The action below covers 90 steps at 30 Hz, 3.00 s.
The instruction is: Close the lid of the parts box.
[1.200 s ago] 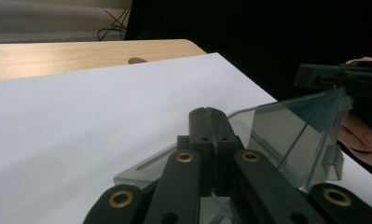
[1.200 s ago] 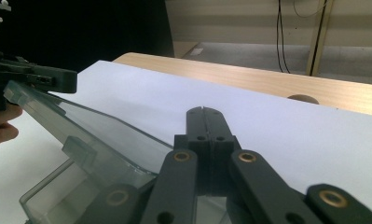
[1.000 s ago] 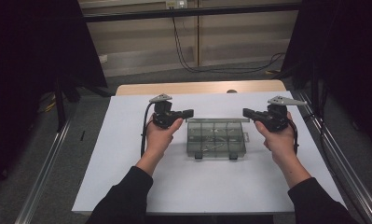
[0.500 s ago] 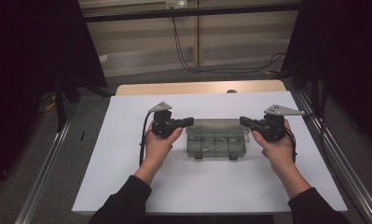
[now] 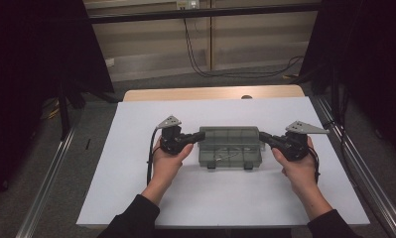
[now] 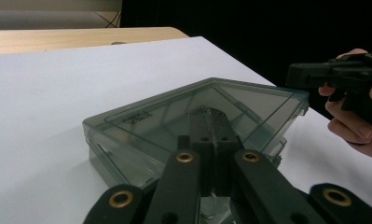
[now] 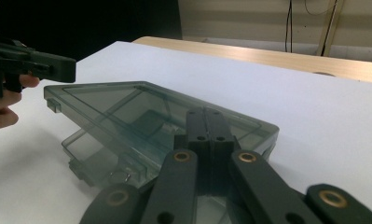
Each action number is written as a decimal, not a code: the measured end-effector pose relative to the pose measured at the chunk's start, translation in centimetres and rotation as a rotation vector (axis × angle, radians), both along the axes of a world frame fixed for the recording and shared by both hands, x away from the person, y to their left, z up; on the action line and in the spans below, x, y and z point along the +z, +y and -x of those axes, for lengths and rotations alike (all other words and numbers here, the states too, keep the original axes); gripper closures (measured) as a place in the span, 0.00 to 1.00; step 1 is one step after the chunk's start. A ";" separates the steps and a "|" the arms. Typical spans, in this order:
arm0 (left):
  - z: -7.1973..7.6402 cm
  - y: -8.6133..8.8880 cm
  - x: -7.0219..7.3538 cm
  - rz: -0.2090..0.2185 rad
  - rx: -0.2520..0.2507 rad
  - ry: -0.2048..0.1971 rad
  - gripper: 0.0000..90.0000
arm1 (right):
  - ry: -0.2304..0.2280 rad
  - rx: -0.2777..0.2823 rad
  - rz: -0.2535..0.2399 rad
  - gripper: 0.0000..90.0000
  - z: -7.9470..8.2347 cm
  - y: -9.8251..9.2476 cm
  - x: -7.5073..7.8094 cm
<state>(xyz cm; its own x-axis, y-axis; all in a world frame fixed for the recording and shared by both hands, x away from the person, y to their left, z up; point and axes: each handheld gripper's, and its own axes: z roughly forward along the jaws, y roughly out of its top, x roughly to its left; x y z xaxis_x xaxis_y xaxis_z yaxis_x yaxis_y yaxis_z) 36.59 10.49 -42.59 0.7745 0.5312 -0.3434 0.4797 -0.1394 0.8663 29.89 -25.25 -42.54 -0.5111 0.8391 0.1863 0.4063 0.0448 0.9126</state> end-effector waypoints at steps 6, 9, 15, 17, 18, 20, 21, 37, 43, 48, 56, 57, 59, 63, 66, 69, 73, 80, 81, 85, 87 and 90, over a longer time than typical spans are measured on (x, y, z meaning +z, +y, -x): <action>0.6 0.2 -0.7 0.011 0.000 0.009 1.00 | -0.006 -0.006 0.002 1.00 0.6 -0.1 -0.7; 0.9 0.3 -0.9 0.013 0.016 0.006 1.00 | -0.012 0.000 0.009 1.00 0.9 0.1 -1.0; 1.5 0.3 -1.6 -0.008 0.024 0.014 1.00 | -0.010 0.008 0.008 1.00 1.5 0.3 -1.7; 1.8 0.2 -1.8 -0.024 0.036 0.007 1.00 | -0.015 0.007 0.013 1.00 1.7 0.3 -1.9; 1.8 0.2 -1.9 -0.026 0.035 0.006 1.00 | -0.010 0.003 0.010 1.00 1.7 0.4 -2.1; 2.0 0.3 -2.2 -0.022 0.038 0.007 1.00 | -0.009 0.003 0.011 1.00 1.9 0.5 -2.3; 2.0 0.3 -2.2 -0.030 0.036 0.004 1.00 | -0.005 -0.003 0.008 1.00 1.9 0.5 -2.4; 3.0 0.4 -3.7 -0.043 0.060 -0.011 1.00 | 0.001 -0.001 0.030 1.00 2.7 0.8 -3.6; 3.4 0.4 -4.2 -0.050 0.066 -0.018 1.00 | 0.010 0.000 0.039 1.00 2.8 0.7 -4.1; 3.6 0.2 -4.5 -0.074 0.084 -0.022 1.00 | 0.021 -0.005 0.045 1.00 2.9 0.9 -4.3; 3.8 0.2 -4.7 -0.076 0.099 -0.028 1.00 | 0.019 -0.013 0.047 1.00 2.9 0.7 -4.9; 3.8 0.2 -4.7 -0.081 0.103 -0.026 1.00 | 0.020 -0.014 0.040 1.00 2.9 0.6 -5.0; 3.9 0.2 -4.7 -0.077 0.101 -0.024 1.00 | 0.019 -0.018 0.037 1.00 3.0 0.7 -5.0; 3.9 0.2 -4.7 -0.070 0.100 -0.026 1.00 | 0.018 -0.028 0.036 1.00 3.0 0.7 -5.0; 3.9 0.2 -4.7 -0.068 0.095 -0.031 1.00 | 0.012 -0.022 0.012 0.94 3.2 0.3 -4.9; 3.9 0.2 -4.7 -0.072 0.099 -0.028 1.00 | -0.002 -0.017 -0.009 0.85 3.6 -0.3 -4.6; 3.9 0.2 -4.7 -0.073 0.103 -0.024 1.00 | -0.033 -0.038 -0.010 0.70 4.1 -1.3 -4.0; 3.8 0.3 -4.7 -0.070 0.096 -0.024 1.00 | -0.038 -0.074 -0.023 0.14 4.9 -2.9 -3.5; 3.8 0.3 -4.7 -0.068 0.100 -0.022 1.00 | -0.040 -0.077 -0.026 0.06 5.0 -3.2 -3.5; 3.7 0.4 -4.8 -0.061 0.096 -0.018 1.00 | -0.061 -0.058 -0.039 0.00 5.6 -4.2 -3.4; 3.7 0.4 -4.8 -0.065 0.100 -0.019 1.00 | -0.060 -0.087 -0.030 0.00 5.9 -4.8 -3.4; 3.7 0.4 -4.8 -0.064 0.097 -0.016 1.00 | -0.051 -0.105 -0.029 0.00 6.2 -5.4 -3.6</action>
<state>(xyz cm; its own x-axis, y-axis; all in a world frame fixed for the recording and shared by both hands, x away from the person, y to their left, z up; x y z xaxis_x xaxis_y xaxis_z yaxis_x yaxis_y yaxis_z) 32.92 10.93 -47.36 0.7237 0.6242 -0.2943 0.4797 -0.1484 0.8648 23.66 -30.66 -46.12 -0.4304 0.8829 0.1874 0.3607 -0.0221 0.9324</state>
